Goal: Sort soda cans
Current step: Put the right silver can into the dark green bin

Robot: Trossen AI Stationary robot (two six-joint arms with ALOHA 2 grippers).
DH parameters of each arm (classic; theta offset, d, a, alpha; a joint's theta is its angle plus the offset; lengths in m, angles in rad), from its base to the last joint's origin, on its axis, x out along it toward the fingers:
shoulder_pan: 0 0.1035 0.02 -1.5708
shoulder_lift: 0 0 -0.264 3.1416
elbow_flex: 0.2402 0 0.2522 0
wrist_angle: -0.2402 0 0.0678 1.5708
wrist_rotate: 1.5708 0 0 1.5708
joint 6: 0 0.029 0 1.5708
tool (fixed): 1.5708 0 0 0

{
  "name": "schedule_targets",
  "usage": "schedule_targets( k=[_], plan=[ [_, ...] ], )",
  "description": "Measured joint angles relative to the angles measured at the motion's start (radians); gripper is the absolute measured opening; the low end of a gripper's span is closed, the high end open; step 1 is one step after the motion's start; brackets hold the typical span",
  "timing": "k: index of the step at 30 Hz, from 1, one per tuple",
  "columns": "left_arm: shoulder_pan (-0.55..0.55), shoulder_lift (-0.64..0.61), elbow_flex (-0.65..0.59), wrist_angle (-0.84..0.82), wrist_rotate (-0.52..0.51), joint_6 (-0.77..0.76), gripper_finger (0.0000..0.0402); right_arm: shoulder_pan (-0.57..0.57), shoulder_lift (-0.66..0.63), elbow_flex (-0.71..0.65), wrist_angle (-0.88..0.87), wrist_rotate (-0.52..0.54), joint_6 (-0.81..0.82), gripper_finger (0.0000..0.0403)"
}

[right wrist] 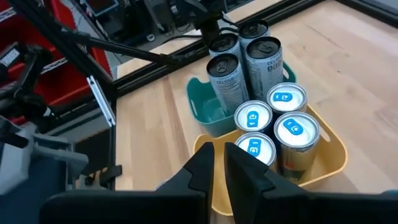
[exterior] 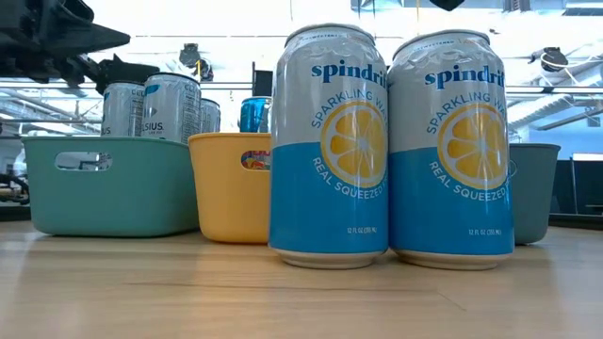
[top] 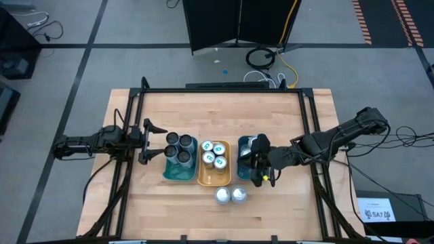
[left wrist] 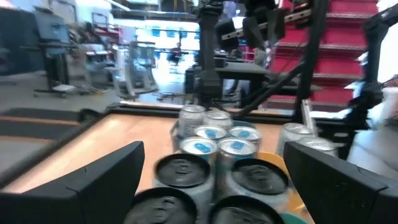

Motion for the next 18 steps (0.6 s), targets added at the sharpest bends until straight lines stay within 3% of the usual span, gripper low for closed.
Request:
schedule_targets(
  k=[5, 18],
  plan=[
    [0.000, 0.000, 0.000, -0.002, -0.067, 0.156, 0.0391, -0.001, 0.000, 0.000, 0.000, 0.000, 0.060, 0.0032],
    [0.000, 0.000, 0.000, -0.023, -0.040, 0.121, 0.0391, 0.000, 0.000, 0.000, 0.000, 0.000, 0.086, 0.0032]
  ],
)
